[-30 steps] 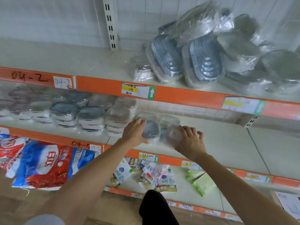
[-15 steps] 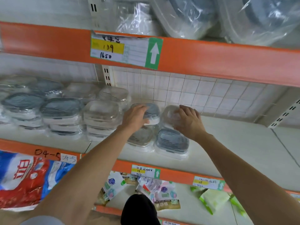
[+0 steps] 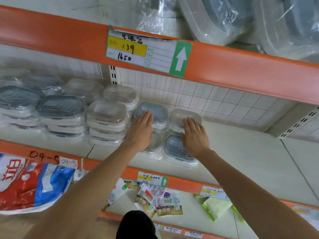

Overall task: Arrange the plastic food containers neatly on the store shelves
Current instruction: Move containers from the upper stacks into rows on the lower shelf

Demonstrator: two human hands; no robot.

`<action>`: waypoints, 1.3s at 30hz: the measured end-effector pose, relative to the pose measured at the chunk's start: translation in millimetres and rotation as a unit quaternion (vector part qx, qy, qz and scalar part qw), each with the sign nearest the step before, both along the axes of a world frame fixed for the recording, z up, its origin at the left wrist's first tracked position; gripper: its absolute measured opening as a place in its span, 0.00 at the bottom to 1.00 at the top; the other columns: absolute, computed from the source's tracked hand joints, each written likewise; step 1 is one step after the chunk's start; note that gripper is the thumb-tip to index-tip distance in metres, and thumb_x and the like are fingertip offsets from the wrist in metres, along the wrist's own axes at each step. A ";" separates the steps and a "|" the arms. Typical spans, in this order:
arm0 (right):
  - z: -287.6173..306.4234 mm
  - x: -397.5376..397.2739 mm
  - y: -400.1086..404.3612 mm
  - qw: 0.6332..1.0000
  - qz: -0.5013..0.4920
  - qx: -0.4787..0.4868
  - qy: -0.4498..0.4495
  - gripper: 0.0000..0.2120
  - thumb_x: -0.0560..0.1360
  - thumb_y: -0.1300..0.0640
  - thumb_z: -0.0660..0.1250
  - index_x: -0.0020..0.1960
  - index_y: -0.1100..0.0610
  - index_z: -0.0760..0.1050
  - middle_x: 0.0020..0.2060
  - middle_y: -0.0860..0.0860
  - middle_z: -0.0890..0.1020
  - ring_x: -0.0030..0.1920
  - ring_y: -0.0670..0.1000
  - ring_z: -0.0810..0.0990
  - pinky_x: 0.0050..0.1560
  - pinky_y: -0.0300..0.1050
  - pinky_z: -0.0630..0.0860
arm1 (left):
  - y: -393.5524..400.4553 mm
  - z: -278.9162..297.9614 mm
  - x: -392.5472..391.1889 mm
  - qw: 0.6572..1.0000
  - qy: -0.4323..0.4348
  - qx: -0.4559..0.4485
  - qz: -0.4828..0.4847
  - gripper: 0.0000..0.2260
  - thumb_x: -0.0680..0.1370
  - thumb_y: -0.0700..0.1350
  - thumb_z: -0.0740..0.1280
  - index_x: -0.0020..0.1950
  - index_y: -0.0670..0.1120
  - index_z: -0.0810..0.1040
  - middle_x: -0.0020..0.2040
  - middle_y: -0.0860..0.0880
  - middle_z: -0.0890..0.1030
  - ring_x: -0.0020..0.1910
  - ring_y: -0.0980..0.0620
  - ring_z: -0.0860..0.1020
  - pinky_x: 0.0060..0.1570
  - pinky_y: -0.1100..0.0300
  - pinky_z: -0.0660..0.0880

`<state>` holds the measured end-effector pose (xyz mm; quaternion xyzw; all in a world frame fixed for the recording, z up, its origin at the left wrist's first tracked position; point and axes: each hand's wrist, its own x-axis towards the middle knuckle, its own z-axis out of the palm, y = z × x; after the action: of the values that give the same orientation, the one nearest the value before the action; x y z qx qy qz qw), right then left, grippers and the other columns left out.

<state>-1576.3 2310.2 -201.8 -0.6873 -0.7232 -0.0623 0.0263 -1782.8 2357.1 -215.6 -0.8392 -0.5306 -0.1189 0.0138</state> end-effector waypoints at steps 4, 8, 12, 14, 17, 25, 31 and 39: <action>18.7 -16.4 -15.8 0.999 0.042 -0.006 -0.029 0.24 0.80 0.54 0.53 0.75 0.60 0.57 0.73 0.55 0.62 0.73 0.54 0.59 0.69 0.50 0.56 | -30.0 14.4 -11.0 0.999 -0.022 0.008 -0.029 0.21 0.78 0.44 0.59 0.72 0.42 0.66 0.72 0.45 0.65 0.71 0.47 0.62 0.69 0.56 0.58; 48.2 -45.8 -39.4 0.989 0.137 -0.029 -0.054 0.18 0.78 0.57 0.56 0.66 0.59 0.68 0.63 0.55 0.72 0.63 0.57 0.69 0.59 0.50 0.64 | -66.9 43.0 -36.3 0.999 0.009 0.008 -0.051 0.14 0.77 0.46 0.60 0.60 0.45 0.77 0.60 0.48 0.75 0.62 0.49 0.70 0.58 0.56 0.61; 89.1 -82.2 -69.1 0.981 0.185 -0.052 -0.031 0.16 0.78 0.56 0.58 0.64 0.61 0.70 0.61 0.56 0.72 0.62 0.57 0.70 0.59 0.52 0.66 | -101.4 89.3 -74.9 0.999 0.012 -0.012 -0.033 0.12 0.76 0.44 0.59 0.55 0.42 0.77 0.52 0.45 0.79 0.54 0.46 0.74 0.54 0.54 0.66; 109.9 -100.1 -88.7 0.975 0.214 -0.059 -0.030 0.17 0.79 0.54 0.58 0.65 0.60 0.69 0.61 0.56 0.72 0.62 0.57 0.69 0.60 0.50 0.65 | -122.5 115.2 -95.8 0.999 0.017 -0.021 -0.025 0.12 0.75 0.44 0.60 0.55 0.42 0.77 0.51 0.45 0.79 0.53 0.45 0.75 0.54 0.54 0.66; 145.5 -124.0 -119.1 0.968 0.246 -0.048 -0.016 0.19 0.79 0.52 0.59 0.66 0.60 0.69 0.62 0.56 0.72 0.62 0.57 0.70 0.60 0.49 0.66 | -154.6 156.2 -125.0 0.999 0.024 -0.018 -0.033 0.11 0.76 0.45 0.60 0.54 0.43 0.78 0.50 0.46 0.79 0.54 0.47 0.75 0.53 0.55 0.68; 260.1 -164.8 -172.4 0.956 0.290 0.040 0.026 0.17 0.80 0.52 0.59 0.64 0.61 0.71 0.60 0.57 0.74 0.60 0.57 0.72 0.59 0.50 0.68 | -193.4 279.0 -178.6 0.995 0.016 0.030 -0.089 0.09 0.78 0.43 0.60 0.51 0.44 0.79 0.46 0.49 0.79 0.47 0.50 0.76 0.42 0.57 0.73; 334.7 -142.7 -175.3 0.950 0.267 0.158 0.038 0.12 0.74 0.57 0.68 0.54 0.64 0.77 0.49 0.60 0.78 0.50 0.61 0.78 0.48 0.53 0.74 | -175.2 345.6 -136.2 0.989 -0.089 0.064 -0.098 0.06 0.77 0.43 0.64 0.47 0.43 0.79 0.43 0.49 0.79 0.44 0.50 0.76 0.42 0.56 0.74; 395.2 -92.6 -115.4 0.961 0.170 0.217 0.013 0.11 0.73 0.58 0.67 0.52 0.64 0.77 0.48 0.60 0.78 0.50 0.61 0.77 0.50 0.52 0.72 | -99.9 406.6 -95.0 0.983 -0.103 0.097 -0.119 0.06 0.75 0.43 0.64 0.48 0.43 0.80 0.45 0.49 0.80 0.48 0.49 0.76 0.45 0.55 0.74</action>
<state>-1668.9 2194.8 193.4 -0.5323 -0.7983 -0.2037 0.1946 -1877.8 2257.2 191.0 -0.8742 -0.4113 -0.2567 0.0258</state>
